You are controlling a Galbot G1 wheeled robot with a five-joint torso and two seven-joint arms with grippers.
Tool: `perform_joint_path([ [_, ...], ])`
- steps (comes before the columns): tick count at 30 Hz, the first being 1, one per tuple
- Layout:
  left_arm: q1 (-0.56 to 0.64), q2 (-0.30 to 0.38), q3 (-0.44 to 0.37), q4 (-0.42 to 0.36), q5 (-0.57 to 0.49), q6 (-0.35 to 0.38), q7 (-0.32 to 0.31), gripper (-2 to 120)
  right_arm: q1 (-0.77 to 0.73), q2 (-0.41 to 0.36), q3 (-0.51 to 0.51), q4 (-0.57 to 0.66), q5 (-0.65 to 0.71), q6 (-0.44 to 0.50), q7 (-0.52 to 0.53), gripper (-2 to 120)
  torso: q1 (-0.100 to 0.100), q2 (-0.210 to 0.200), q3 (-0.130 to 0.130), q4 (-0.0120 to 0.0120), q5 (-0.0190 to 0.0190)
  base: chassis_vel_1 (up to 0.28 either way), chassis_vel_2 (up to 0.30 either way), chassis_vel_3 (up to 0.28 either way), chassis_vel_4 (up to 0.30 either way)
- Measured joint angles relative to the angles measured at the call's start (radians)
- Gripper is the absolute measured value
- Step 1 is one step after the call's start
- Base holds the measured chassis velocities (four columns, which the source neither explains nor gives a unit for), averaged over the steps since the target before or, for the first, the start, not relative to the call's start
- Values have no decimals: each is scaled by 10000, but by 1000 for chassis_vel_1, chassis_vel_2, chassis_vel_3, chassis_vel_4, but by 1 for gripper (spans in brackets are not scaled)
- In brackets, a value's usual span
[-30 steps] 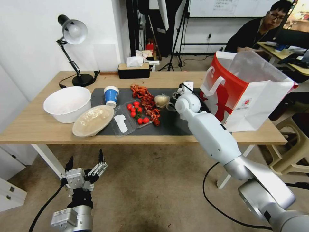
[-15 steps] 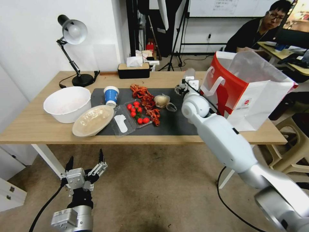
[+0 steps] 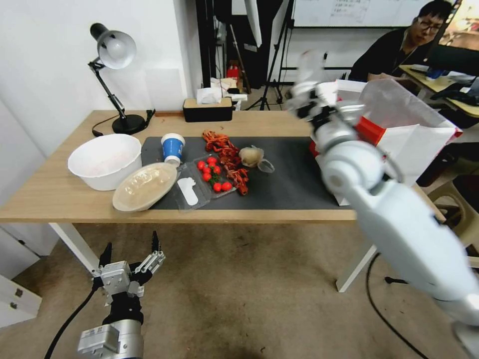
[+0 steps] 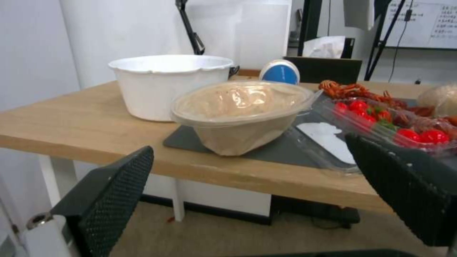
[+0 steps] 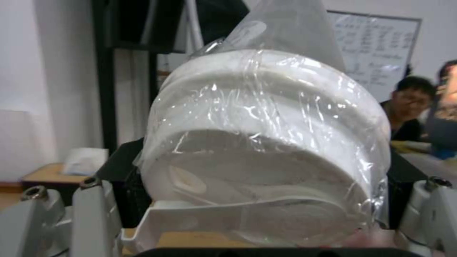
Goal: Pick up the trash from the table and place it into the takeout bag.
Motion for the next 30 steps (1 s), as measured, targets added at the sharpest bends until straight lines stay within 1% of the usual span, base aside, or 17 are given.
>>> perform_joint_path([
  [1, 1, -9, 37, -3, 10, 0, 11, 100, -22, -417, 145, 43, 267, -108, 177, 78, 0, 0, 0, -1, 0, 0, 0, 0, 0],
  [2, 1, -9, 37, -3, 10, 0, 11, 100, -22, -417, 145, 43, 267, -108, 177, 78, 0, 0, 0, -1, 0, 0, 0, 0, 0],
  [5, -8, -25, 111, -2, 52, 0, 18, 100, -136, -1134, 549, -62, 1068, -262, 664, 78, 0, 0, 1, 0, 3, 0, 0, 0, 0],
  [8, 23, -20, 111, -3, 58, -11, 31, 100, -221, -1350, 785, -105, 1283, -278, 819, 78, 0, 0, 0, 0, 0, 0, 0, 0, 0],
  [13, 77, -5, 85, -46, 69, -32, 97, 100, -275, -1484, 957, -186, 1557, -172, 963, 78, 0, 0, 0, 3, -1, 0, 0, 0, 0],
  [17, 153, -90, 87, -113, 173, -165, 126, 100, -545, -1485, 1163, -194, 1487, 2, 843, 97, 2, 0, 0, 2, -1, 0, 0, 0, 0],
  [19, 153, -90, 87, -113, 173, -165, 126, 100, -545, -1485, 1163, -194, 1487, 2, 843, 97, 2, 0, 0, 2, -1, 0, 0, 0, 0],
  [21, 242, -97, 22, -192, 174, -200, 137, 100, -648, -1379, 1210, -200, 1295, -38, 720, 100, 2, 0, 0, 3, -1, 0, 0, 0, 0],
  [30, 333, -82, -36, -235, 175, -222, 139, 100, -771, -1275, 1218, -156, 1173, 45, 537, 100, 3, 0, 1, 2, -1, 0, 0, 0, 0],
])
